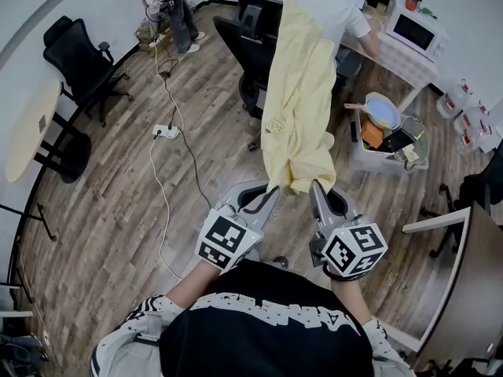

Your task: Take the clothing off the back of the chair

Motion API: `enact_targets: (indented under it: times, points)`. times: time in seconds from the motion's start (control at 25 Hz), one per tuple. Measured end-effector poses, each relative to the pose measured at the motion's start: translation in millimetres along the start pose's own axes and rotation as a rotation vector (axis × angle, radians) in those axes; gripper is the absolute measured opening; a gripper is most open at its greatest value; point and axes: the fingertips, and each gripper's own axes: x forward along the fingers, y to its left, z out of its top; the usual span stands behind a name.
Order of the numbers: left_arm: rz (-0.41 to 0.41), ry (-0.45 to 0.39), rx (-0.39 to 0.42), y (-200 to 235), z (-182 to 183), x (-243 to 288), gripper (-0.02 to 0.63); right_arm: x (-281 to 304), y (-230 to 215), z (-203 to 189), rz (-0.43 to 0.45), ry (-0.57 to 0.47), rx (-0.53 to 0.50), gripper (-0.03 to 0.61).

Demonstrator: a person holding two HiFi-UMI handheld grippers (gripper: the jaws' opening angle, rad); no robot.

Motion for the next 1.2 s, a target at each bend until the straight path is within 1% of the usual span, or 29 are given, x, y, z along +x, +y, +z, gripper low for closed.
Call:
enact_targets:
  times: [0.28,0.52,0.72,0.84,1.0,1.2]
  points:
    - [-0.010,0.004,-0.006,-8,-4,1,0.025,-7,-4,0,-0.007,-0.005,-0.002,0.018]
    - [-0.020,0.010,0.009,-10,-1,3,0.025,-9,-5,-1,-0.016,0.002,0.000,0.018]
    - [-0.039,0.045,0.008,-15,-11,7,0.025,-13,-7,-4,-0.023,0.010,0.001,0.018]
    - [-0.059,0.072,0.002,-20,-19,10,0.025,-16,-7,-1,-0.033,0.008,-0.024,0.018]
    - [-0.083,0.057,0.003,-28,-15,14,0.025,-20,-14,-2,-0.046,0.005,-0.009,0.018]
    - [-0.083,0.053,0.012,-27,-11,12,0.025,-21,-12,-1,-0.039,-0.002,-0.013,0.018]
